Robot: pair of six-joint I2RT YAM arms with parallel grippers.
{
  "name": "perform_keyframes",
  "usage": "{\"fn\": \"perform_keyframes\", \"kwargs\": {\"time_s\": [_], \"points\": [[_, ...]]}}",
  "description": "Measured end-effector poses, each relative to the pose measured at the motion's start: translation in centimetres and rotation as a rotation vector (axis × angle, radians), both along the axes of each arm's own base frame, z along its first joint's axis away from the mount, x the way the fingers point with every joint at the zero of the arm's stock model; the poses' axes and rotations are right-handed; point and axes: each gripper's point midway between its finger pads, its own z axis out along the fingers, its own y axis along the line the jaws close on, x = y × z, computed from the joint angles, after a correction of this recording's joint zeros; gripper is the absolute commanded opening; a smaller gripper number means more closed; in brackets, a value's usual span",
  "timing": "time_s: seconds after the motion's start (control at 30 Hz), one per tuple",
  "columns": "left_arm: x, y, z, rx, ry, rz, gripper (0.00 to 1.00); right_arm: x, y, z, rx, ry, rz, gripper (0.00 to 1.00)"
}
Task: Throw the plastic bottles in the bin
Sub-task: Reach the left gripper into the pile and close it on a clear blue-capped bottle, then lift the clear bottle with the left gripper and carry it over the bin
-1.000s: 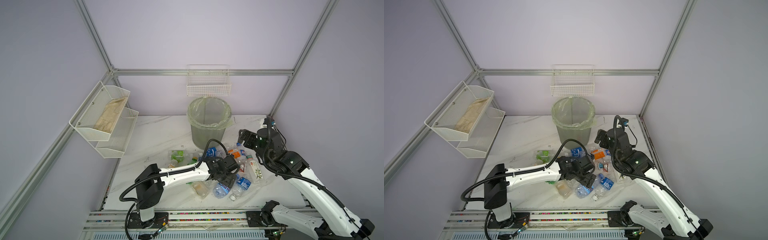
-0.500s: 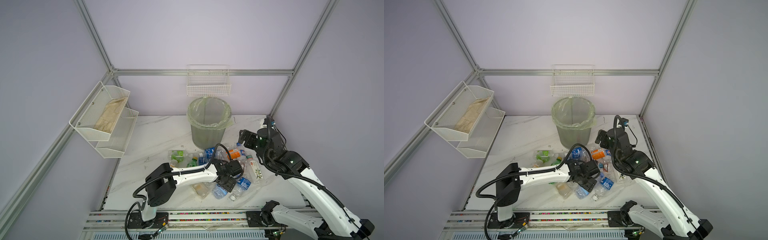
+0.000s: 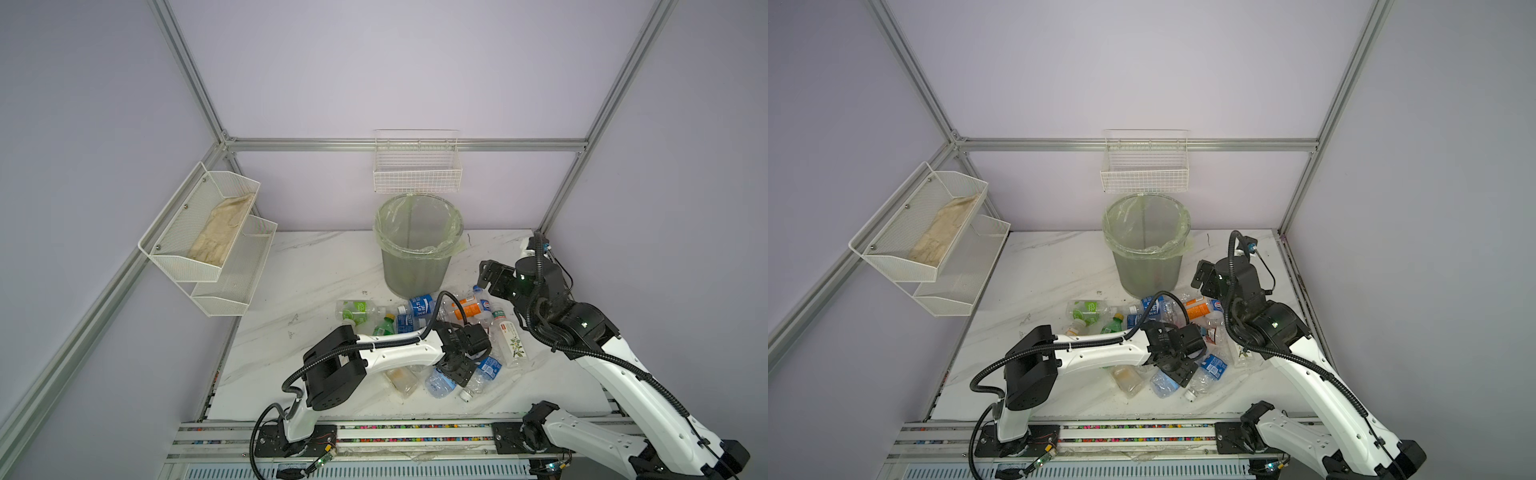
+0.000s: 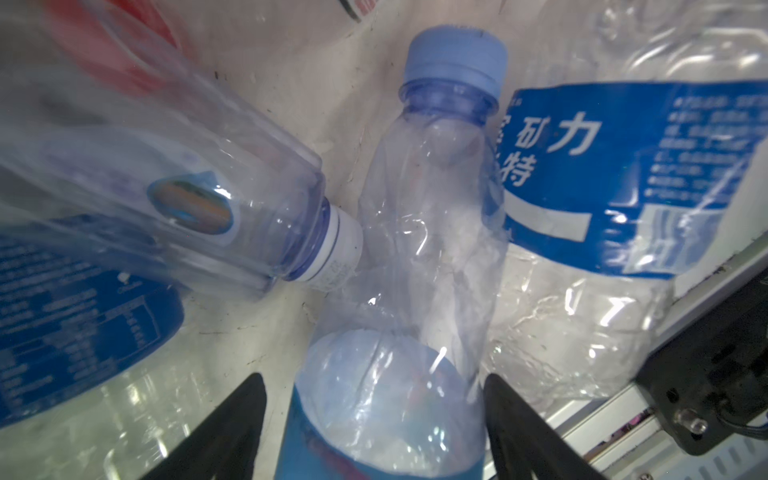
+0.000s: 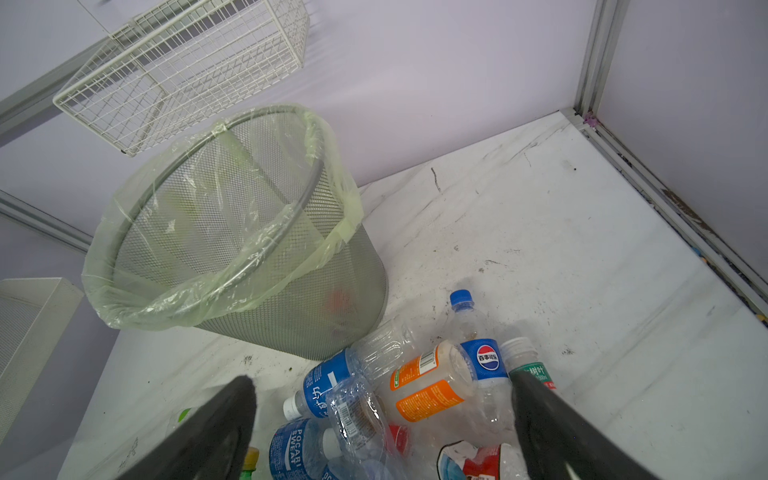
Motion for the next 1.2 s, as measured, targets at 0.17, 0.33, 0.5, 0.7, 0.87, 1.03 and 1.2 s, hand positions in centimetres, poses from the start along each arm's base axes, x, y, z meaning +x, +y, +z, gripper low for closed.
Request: {"fn": "perform_keyframes", "kwargs": {"time_s": [0.17, 0.33, 0.5, 0.7, 0.87, 1.03, 1.2], "points": [[-0.1, 0.2, -1.6, 0.033, 0.014, 0.0, 0.76, -0.3, -0.2, -0.1, -0.002, -0.002, 0.0, 0.97], [-0.1, 0.2, -2.0, 0.042, 0.02, 0.001, 0.67, -0.3, -0.3, -0.2, -0.003, -0.002, -0.001, 0.97], [0.0, 0.1, -1.8, 0.037, 0.013, 0.002, 0.53, -0.4, -0.3, -0.2, -0.005, -0.002, 0.0, 0.97], [0.2, 0.1, -1.2, 0.033, -0.013, 0.004, 0.49, -0.6, -0.5, -0.2, -0.003, -0.006, 0.0, 0.97], [0.4, -0.1, 1.8, -0.022, -0.056, 0.004, 0.48, -1.1, -0.9, 0.5, 0.006, -0.027, -0.002, 0.97], [0.7, -0.1, 6.6, -0.113, -0.123, 0.012, 0.47, -1.6, -1.3, 1.3, 0.014, -0.051, -0.007, 0.97], [1.3, 0.8, 11.6, -0.197, -0.209, 0.021, 0.46, -2.1, -2.1, 2.2, 0.024, -0.082, -0.028, 0.97]]}}
